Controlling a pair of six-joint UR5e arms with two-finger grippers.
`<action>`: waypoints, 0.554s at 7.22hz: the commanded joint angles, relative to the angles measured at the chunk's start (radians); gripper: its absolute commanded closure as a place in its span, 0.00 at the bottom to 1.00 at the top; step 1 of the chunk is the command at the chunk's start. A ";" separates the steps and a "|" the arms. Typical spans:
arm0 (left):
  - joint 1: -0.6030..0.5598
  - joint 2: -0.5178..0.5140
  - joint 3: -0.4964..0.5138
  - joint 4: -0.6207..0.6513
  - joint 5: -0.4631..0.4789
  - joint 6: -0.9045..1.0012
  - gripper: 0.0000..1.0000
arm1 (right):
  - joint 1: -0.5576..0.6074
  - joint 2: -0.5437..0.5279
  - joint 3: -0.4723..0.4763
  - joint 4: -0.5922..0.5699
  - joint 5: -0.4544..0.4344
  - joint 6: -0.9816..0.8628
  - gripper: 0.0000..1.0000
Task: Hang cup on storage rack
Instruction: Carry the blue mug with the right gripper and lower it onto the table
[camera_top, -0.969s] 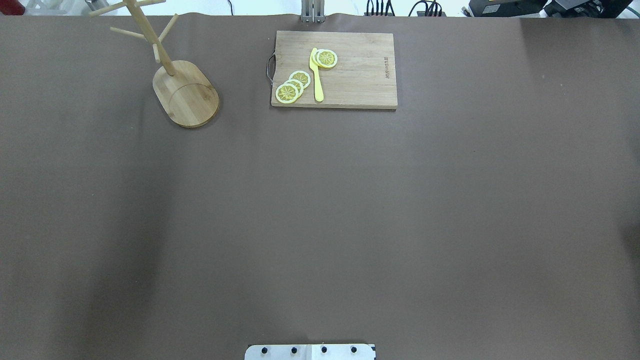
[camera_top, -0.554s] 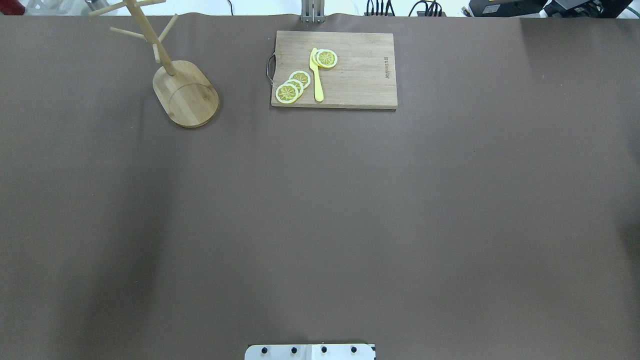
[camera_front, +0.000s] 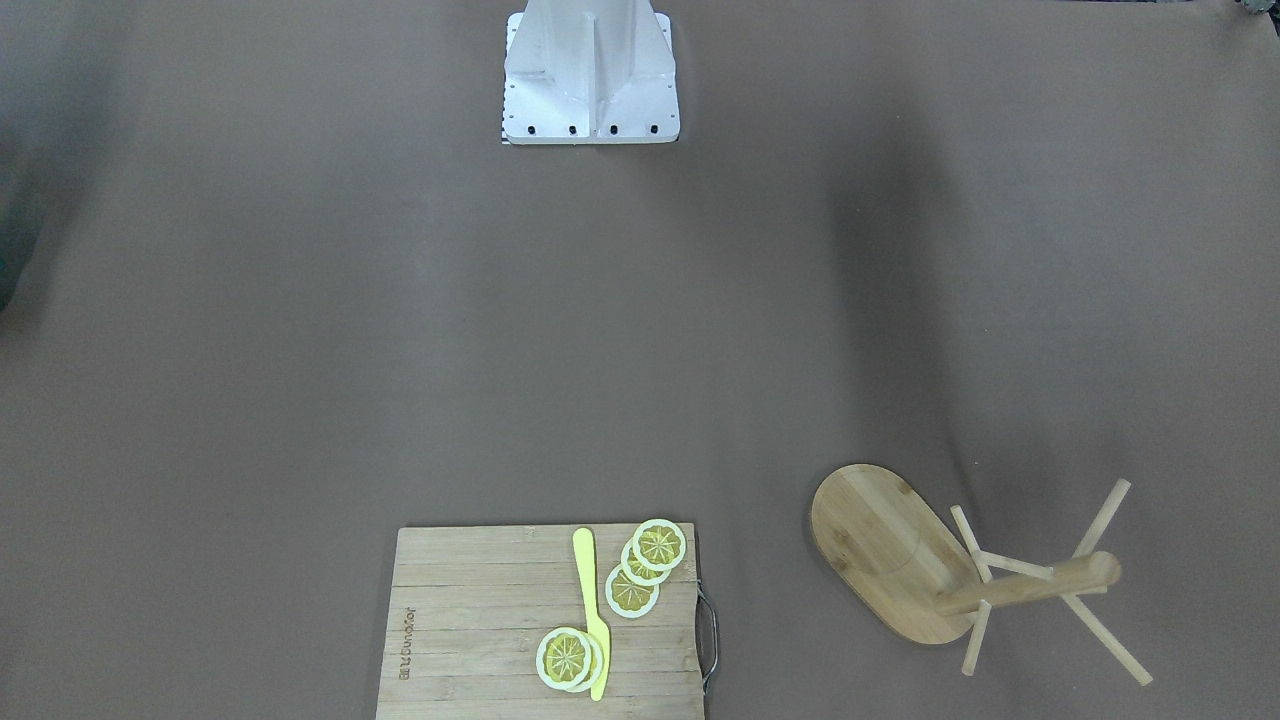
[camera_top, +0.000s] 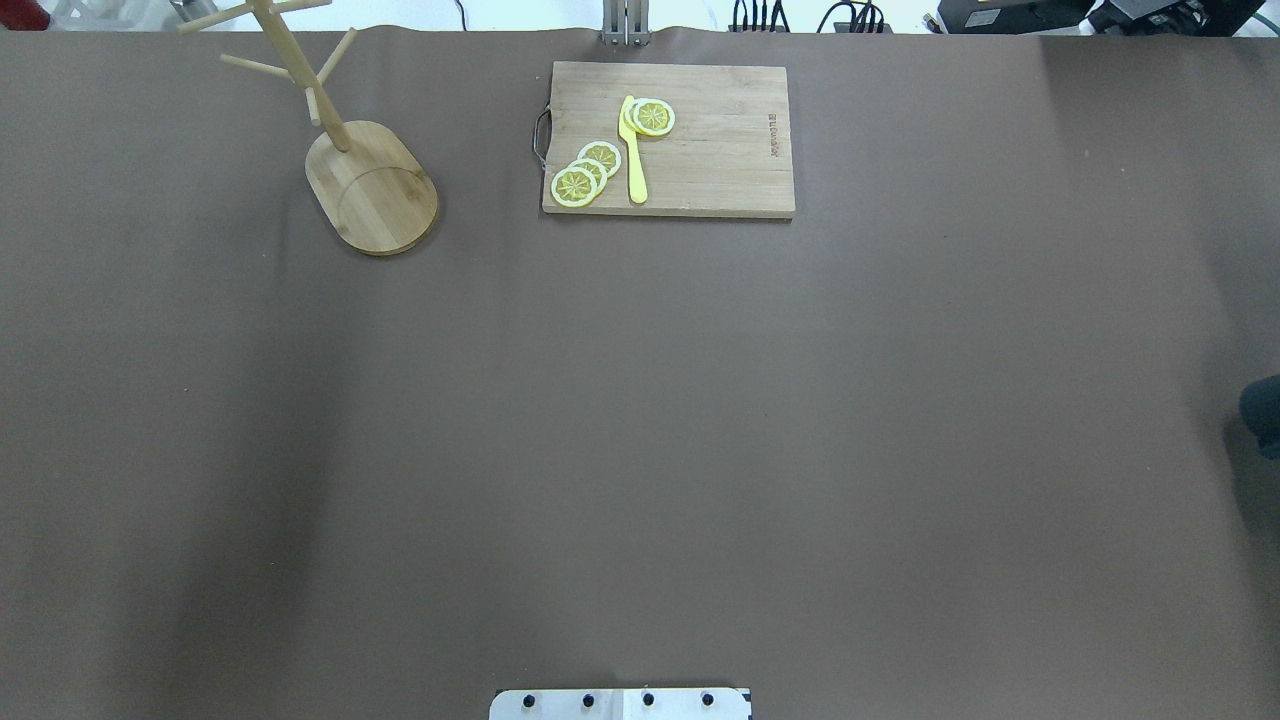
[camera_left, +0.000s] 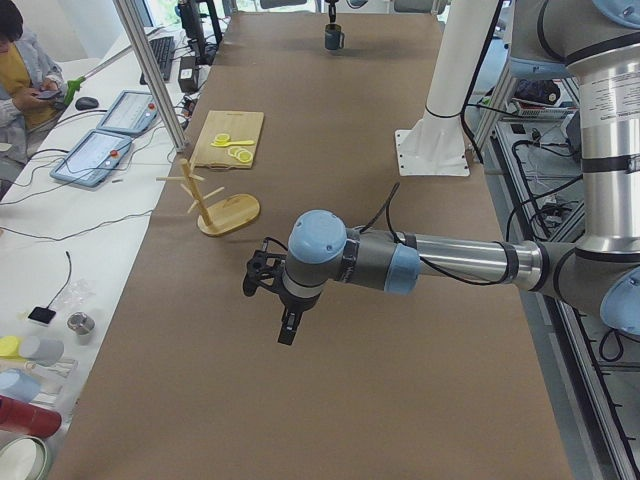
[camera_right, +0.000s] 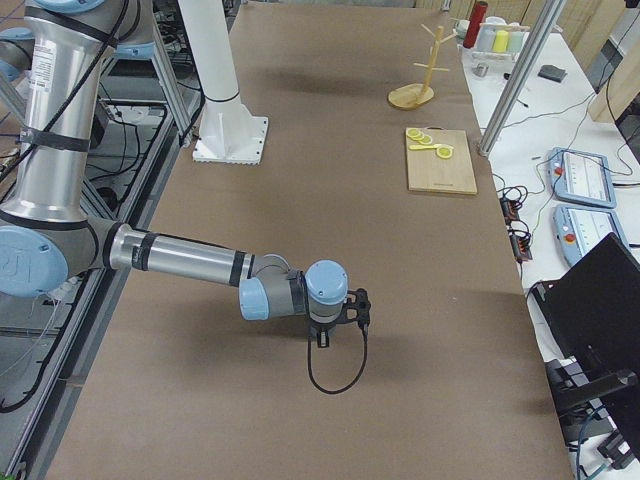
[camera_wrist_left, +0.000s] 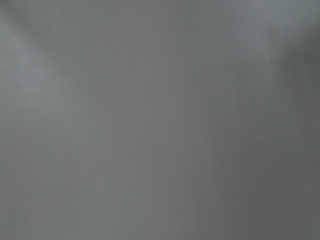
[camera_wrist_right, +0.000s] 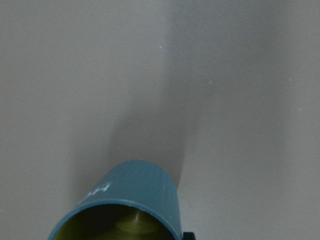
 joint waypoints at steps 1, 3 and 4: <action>0.000 0.000 0.003 0.002 -0.023 -0.001 0.02 | -0.139 0.093 0.120 0.001 0.021 0.309 1.00; 0.000 0.000 0.009 0.002 -0.023 -0.001 0.02 | -0.320 0.167 0.262 0.001 -0.048 0.581 1.00; 0.002 0.000 0.017 0.002 -0.023 -0.001 0.02 | -0.454 0.242 0.319 -0.005 -0.176 0.800 1.00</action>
